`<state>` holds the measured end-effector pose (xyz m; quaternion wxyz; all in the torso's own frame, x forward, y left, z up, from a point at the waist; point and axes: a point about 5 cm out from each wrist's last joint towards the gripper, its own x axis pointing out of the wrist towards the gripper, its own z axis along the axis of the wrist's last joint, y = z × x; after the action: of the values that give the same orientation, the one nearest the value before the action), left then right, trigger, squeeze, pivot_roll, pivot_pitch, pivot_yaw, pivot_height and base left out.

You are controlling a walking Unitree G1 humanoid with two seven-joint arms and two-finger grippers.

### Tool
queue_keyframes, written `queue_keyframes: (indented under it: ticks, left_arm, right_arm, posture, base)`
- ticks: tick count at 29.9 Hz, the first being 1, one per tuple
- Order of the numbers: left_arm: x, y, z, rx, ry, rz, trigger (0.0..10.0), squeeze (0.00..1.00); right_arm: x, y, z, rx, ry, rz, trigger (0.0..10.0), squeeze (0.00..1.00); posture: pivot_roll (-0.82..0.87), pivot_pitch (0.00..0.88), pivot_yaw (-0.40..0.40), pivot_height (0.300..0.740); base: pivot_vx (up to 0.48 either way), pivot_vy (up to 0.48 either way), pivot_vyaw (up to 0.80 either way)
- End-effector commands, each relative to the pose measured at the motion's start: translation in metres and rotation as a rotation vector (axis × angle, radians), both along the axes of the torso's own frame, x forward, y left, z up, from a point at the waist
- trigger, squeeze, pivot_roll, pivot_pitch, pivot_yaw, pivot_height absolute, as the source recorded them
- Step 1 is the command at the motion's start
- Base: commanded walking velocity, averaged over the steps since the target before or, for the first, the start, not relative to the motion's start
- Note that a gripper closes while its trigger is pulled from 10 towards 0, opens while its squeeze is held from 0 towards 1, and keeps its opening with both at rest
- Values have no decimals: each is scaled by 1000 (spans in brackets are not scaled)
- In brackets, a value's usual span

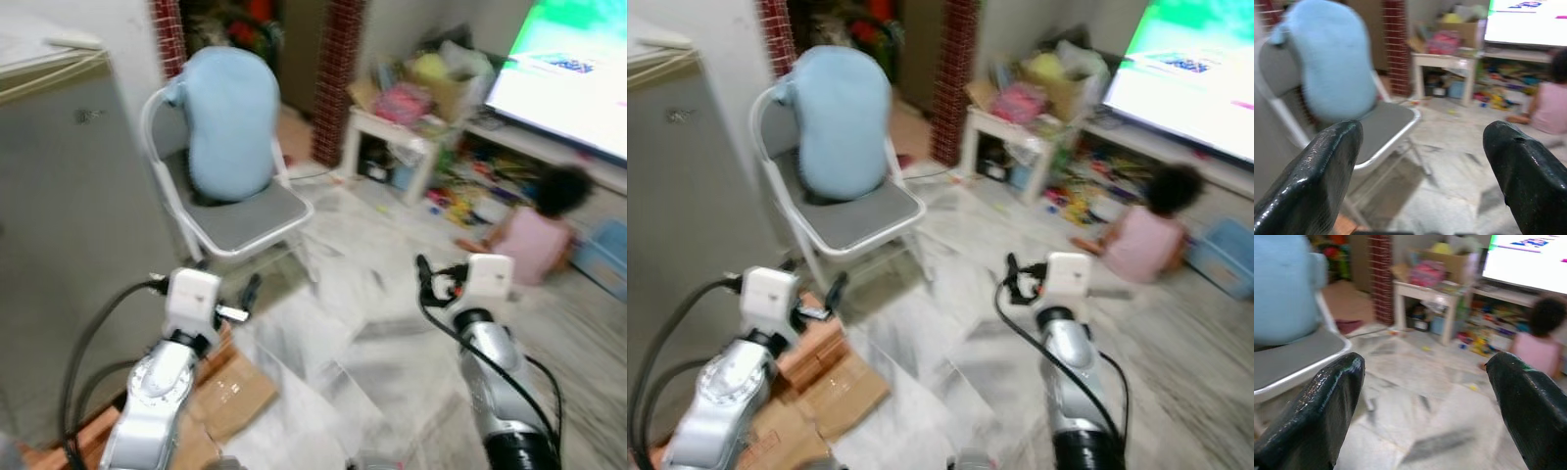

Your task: Restocking fridge

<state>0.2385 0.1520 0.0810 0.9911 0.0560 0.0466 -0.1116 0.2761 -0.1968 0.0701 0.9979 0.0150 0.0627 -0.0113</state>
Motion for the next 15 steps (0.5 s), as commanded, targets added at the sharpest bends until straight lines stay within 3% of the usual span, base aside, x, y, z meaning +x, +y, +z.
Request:
queue_keyframes:
  ticks: [1,15]
  left_arm:
    - [2,-10,4,-14,-16,-26,10000,0]
    - [2,-10,4,-14,-16,-26,10000,0]
  right_arm:
    - [-1,-9,2,-8,-3,-28,10000,0]
    - [-1,-9,2,-8,-3,-28,10000,0]
  posture:
    - [38,0,-47,740]
    - [38,0,-47,740]
  base:
    - [0,480,-800]
    - [0,480,-800]
